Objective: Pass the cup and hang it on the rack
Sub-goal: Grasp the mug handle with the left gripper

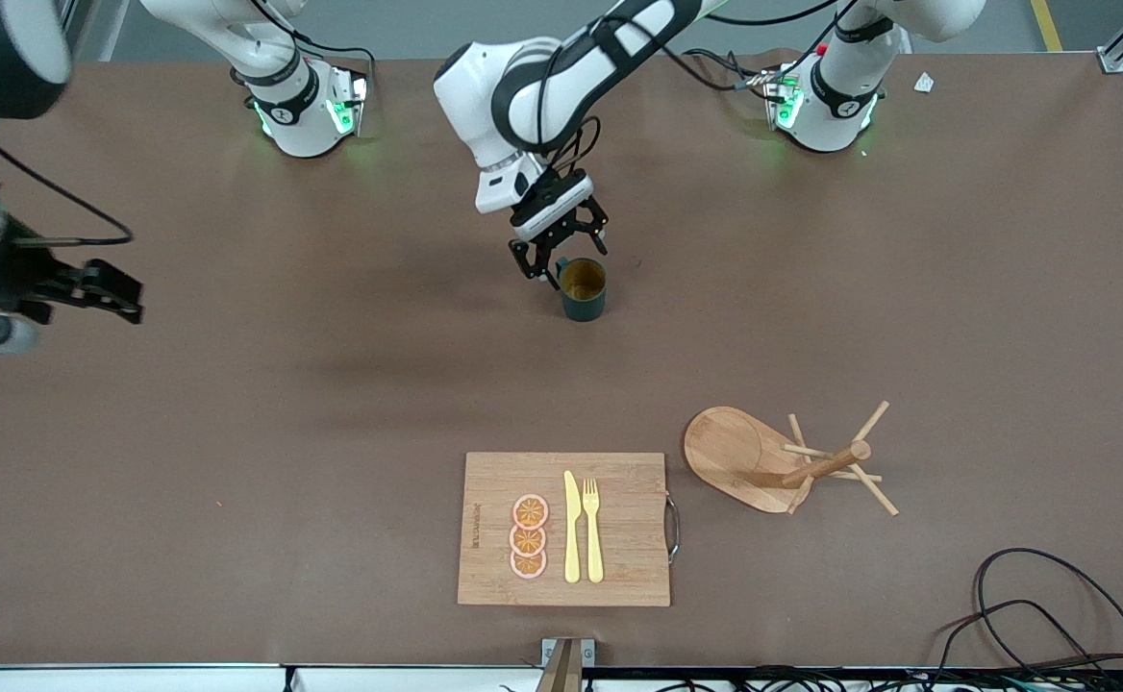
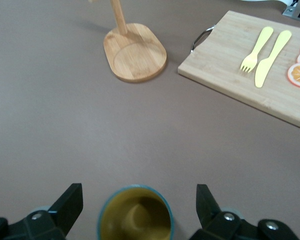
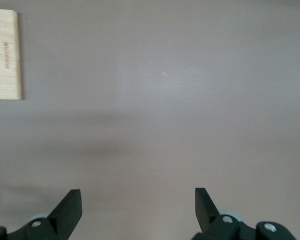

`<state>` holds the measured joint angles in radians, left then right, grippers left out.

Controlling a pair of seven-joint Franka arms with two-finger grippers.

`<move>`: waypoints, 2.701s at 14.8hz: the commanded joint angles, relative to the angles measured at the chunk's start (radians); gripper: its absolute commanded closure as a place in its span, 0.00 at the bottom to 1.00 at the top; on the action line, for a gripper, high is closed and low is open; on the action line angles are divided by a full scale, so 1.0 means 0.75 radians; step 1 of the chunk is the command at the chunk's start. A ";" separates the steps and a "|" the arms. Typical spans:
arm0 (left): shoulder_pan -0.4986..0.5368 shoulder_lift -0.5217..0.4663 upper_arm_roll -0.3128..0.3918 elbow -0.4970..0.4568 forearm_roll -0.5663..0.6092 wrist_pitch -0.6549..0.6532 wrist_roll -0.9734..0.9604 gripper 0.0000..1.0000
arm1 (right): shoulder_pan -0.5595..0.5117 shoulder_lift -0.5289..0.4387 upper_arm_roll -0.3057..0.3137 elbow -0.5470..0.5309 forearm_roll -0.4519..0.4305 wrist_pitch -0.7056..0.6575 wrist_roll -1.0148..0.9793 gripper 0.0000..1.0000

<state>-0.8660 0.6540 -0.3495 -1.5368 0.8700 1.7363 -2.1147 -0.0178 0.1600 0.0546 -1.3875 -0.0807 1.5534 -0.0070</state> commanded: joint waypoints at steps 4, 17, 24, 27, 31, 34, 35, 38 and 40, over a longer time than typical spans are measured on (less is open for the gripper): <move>-0.089 0.140 0.024 0.108 0.065 -0.008 -0.130 0.00 | -0.152 -0.048 0.030 -0.019 0.068 -0.042 -0.171 0.00; -0.138 0.255 0.026 0.112 0.110 -0.010 -0.291 0.00 | -0.117 -0.365 0.040 -0.467 0.120 0.160 -0.154 0.00; -0.134 0.216 0.022 0.223 0.106 -0.139 -0.109 0.00 | -0.115 -0.363 0.040 -0.445 0.120 0.144 -0.154 0.00; -0.136 0.232 0.022 0.223 0.094 -0.139 -0.140 0.00 | -0.113 -0.363 0.042 -0.435 0.120 0.130 -0.154 0.00; -0.140 0.267 0.020 0.221 0.092 -0.125 -0.267 0.00 | -0.115 -0.359 0.038 -0.422 0.120 0.132 -0.154 0.00; -0.144 0.296 0.020 0.221 0.094 -0.116 -0.307 0.00 | -0.115 -0.357 0.038 -0.414 0.118 0.132 -0.156 0.00; -0.144 0.306 0.022 0.219 0.094 -0.114 -0.326 0.00 | -0.115 -0.357 0.038 -0.414 0.118 0.130 -0.156 0.00; -0.140 0.349 0.024 0.218 0.106 -0.092 -0.334 0.00 | -0.115 -0.357 0.038 -0.412 0.118 0.132 -0.154 0.00; -0.140 0.365 0.026 0.219 0.108 -0.082 -0.359 0.00 | -0.117 -0.357 0.038 -0.412 0.118 0.132 -0.154 0.00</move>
<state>-0.9677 0.9047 -0.3354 -1.3863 0.9384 1.6633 -2.3625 -0.1035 -0.0860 0.0840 -1.6862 -0.0040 1.6521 -0.1261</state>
